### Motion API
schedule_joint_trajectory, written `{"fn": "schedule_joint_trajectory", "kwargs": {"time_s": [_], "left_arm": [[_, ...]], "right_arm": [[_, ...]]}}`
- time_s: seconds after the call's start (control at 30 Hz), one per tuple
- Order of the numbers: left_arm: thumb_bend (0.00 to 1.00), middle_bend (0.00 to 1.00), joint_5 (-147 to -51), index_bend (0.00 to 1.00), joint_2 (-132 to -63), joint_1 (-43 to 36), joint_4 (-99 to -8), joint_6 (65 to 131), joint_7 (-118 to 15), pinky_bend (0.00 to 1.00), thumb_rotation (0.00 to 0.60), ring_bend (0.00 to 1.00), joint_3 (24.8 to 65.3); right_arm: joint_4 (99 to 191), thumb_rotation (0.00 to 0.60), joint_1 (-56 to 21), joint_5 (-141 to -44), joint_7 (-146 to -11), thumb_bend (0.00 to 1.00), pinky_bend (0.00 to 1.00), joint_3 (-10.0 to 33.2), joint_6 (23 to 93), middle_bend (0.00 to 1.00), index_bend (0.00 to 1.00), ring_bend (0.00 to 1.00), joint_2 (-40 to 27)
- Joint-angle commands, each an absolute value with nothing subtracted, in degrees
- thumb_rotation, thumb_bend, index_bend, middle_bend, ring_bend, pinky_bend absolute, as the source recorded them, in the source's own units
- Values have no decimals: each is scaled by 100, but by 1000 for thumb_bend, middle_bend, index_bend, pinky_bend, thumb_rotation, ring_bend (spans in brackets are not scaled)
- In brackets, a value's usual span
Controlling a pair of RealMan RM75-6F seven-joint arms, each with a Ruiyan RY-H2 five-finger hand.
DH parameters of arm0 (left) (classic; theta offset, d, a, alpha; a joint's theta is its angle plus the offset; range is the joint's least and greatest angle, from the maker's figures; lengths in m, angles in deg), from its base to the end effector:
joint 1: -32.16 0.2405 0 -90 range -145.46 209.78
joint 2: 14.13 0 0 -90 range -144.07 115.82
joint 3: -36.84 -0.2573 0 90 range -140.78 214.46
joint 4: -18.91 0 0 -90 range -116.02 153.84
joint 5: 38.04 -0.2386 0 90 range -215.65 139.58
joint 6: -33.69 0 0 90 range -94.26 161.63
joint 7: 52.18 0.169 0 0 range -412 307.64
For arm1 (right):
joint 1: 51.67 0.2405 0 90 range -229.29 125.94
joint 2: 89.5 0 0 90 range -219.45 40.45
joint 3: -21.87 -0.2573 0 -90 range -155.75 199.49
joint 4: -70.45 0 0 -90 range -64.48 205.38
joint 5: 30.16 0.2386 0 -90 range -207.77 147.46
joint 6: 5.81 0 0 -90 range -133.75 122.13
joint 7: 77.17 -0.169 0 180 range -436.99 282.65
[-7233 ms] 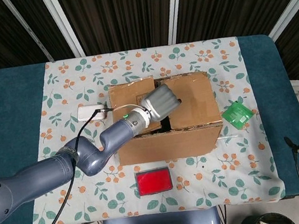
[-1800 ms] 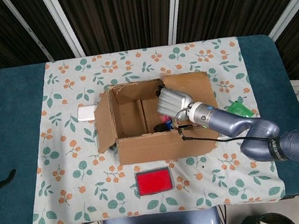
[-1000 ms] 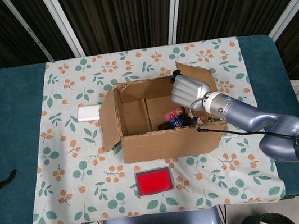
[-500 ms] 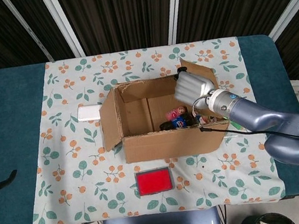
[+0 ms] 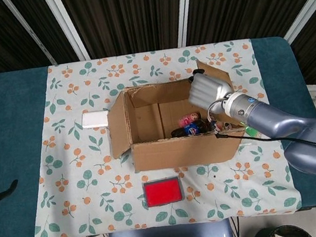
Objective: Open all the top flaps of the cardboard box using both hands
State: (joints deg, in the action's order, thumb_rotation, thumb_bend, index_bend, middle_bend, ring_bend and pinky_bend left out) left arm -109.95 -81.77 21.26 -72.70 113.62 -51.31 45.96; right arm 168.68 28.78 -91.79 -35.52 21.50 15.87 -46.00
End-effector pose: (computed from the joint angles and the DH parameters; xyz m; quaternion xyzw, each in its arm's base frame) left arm -0.3261 0.2653 0.1323 -0.5253 -0.4266 -0.4013 0.6173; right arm -0.0172 -0.4486 0.1351 0.8958 0.0846 0.0758 0.4296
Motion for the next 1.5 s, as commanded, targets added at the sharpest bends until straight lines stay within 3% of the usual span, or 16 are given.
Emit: {"fn": "schedule_joint_trajectory", "kwargs": {"time_s": [0.03,0.23,0.5,0.67,0.87,1.5], "left_arm": [[194,0,-11010,0,-8173,2128,-7274,11353,-5163,0,600,0,4598],[194,0,-11009,0,-8169,2133,-7272,11340,-5174,0,600,0,4603],[194,0,-11015,0,-8157,2143,-7289,11337,-5184,0,600,0,4608],[193,0,-10997,0,-8155,2143,-7298,11306,-5192,0,600,0,4612],[194,0,-10996,0,-8146,2153,-7314,11306,-5205,0,600,0,4620],[193,0,-10985,0,-8134,2161,-7338,11272,-5223,0,600,0,4629]], "right_arm": [[16883,600,2906,-9188,-3543,1000,262,2195,1569,467,575,262,-4652],[16904,600,2925,-9212,-3546,894,261,2264,1558,455,531,259,-4754],[16933,600,2902,-9228,-3516,849,260,2371,1590,442,513,248,-4855],[17006,600,2899,-9197,-3515,686,247,2401,1623,422,478,231,-4963],[17090,600,2892,-9210,-3447,602,247,2449,1660,400,416,214,-5055],[17190,600,2822,-9130,-3343,599,247,2513,1690,396,408,213,-5485]]}}
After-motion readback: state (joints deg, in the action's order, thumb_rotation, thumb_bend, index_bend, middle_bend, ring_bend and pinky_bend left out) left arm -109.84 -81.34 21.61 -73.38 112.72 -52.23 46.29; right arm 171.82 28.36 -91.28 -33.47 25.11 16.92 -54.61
